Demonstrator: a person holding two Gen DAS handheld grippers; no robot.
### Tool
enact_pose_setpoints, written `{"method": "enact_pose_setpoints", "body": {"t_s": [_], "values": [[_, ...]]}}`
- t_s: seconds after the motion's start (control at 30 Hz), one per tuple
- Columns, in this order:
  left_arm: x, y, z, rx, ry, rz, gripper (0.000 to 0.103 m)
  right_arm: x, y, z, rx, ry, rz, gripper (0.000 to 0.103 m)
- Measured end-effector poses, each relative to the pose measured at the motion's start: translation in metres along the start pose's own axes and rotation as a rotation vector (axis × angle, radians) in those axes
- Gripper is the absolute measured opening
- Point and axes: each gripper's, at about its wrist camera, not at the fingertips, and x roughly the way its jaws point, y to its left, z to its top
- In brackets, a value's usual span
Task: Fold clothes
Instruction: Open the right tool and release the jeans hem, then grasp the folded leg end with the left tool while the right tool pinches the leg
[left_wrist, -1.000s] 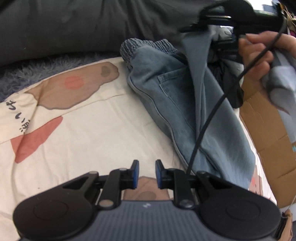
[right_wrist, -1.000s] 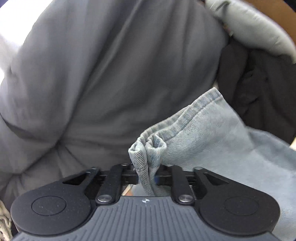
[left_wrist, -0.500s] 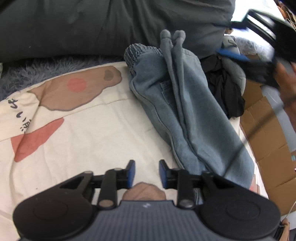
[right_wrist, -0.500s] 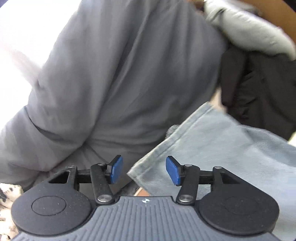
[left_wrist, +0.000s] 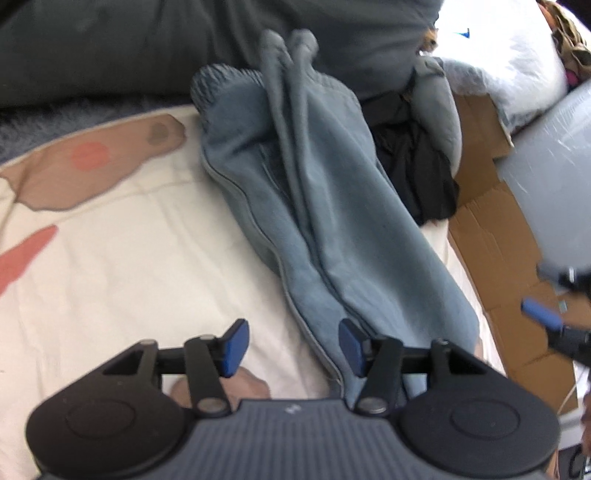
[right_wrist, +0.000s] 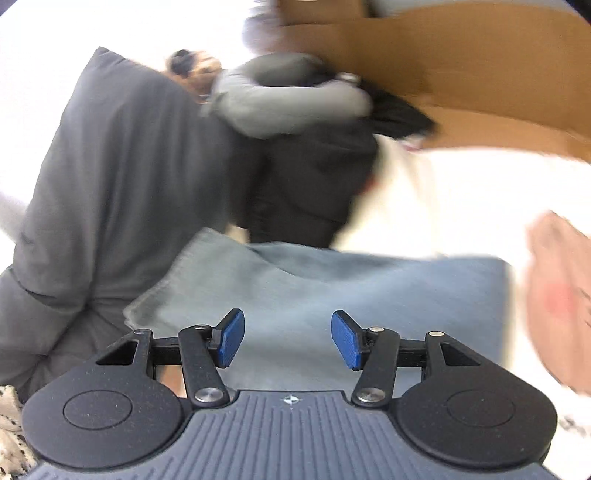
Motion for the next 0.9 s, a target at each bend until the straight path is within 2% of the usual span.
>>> {"method": "enact_pose_setpoints", "body": {"t_s": [0.07, 0.27, 0.43, 0.57, 0.7, 0.83, 0.87, 0.9], "values": [[0.007, -0.003, -0.002, -0.007, 0.027, -0.006, 0.058, -0.015, -0.026, -0.012, 0.049, 0.005, -0.024, 0.059], [0.026, -0.017, -0.011, 0.028, 0.089, -0.029, 0.058, -0.02, -0.091, -0.061, 0.175, 0.019, -0.077, 0.059], [0.044, -0.028, -0.02, 0.026, 0.161, -0.075, 0.058, -0.009, -0.128, -0.095, 0.294, -0.002, -0.029, 0.057], [0.054, -0.037, -0.027, 0.045, 0.191, -0.077, 0.058, 0.008, -0.143, -0.108, 0.359, -0.022, -0.004, 0.056], [0.061, -0.04, -0.029, 0.063, 0.219, -0.077, 0.058, 0.021, -0.163, -0.119, 0.496, -0.051, 0.059, 0.056], [0.066, -0.035, -0.031, 0.038, 0.244, -0.11, 0.057, 0.037, -0.174, -0.127, 0.536, -0.028, 0.122, 0.051], [0.067, -0.033, -0.032, 0.03, 0.25, -0.116, 0.054, 0.039, -0.175, -0.128, 0.54, -0.024, 0.138, 0.046], [0.068, -0.031, -0.032, 0.023, 0.257, -0.123, 0.05, 0.04, -0.177, -0.128, 0.542, -0.02, 0.151, 0.034]]}}
